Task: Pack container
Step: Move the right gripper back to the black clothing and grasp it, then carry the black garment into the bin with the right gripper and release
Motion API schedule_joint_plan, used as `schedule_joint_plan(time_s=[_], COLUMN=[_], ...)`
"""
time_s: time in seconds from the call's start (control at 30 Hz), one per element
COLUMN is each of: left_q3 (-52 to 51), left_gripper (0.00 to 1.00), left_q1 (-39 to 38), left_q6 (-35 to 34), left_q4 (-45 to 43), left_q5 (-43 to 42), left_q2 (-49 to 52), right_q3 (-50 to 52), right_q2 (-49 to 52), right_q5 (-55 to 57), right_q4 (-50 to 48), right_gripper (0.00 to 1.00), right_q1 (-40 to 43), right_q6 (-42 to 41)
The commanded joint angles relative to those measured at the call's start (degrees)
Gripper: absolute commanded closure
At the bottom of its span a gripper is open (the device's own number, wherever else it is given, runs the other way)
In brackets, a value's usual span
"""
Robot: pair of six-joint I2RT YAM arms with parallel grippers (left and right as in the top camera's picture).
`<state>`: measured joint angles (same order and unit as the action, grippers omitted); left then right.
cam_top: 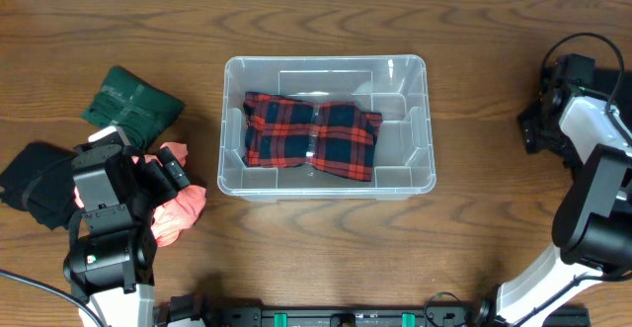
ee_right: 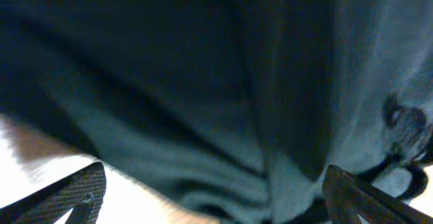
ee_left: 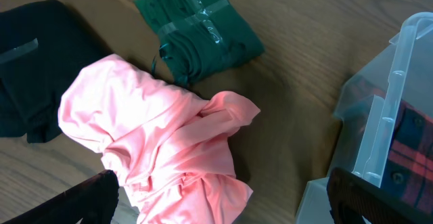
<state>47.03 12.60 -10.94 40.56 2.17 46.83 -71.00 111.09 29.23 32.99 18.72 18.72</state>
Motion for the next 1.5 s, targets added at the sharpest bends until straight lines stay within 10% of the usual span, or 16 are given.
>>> schedule_joint_plan(time_s=[0.0, 0.3, 0.67, 1.0, 1.47], left_q3=[1.2, 1.2, 1.2, 1.2, 1.2], left_gripper=[0.02, 0.02, 0.02, 0.02, 0.02], left_q1=[0.2, 0.2, 0.2, 0.2, 0.2], left_q6=[-0.8, -0.8, -0.8, -0.8, -0.8], left_q4=[0.1, 0.1, 0.1, 0.1, 0.1], left_q5=[1.1, 1.1, 1.1, 1.1, 1.1], left_q2=[-0.1, -0.1, -0.1, -0.1, -0.1], right_q3=[0.3, 0.3, 0.3, -1.4, -1.4], right_q2=[1.8, 8.0, 8.4, -5.8, -38.1], right_q5=[1.8, -4.7, -5.7, -5.7, -5.7], right_q4=[-1.5, -2.1, -3.0, -3.0, -3.0], right_gripper=[0.01, 0.06, 0.73, 0.98, 0.99], right_q1=[2.4, 6.1, 5.8, 1.3, -27.3], right_q6=[0.9, 0.2, -4.0, -4.5, 4.3])
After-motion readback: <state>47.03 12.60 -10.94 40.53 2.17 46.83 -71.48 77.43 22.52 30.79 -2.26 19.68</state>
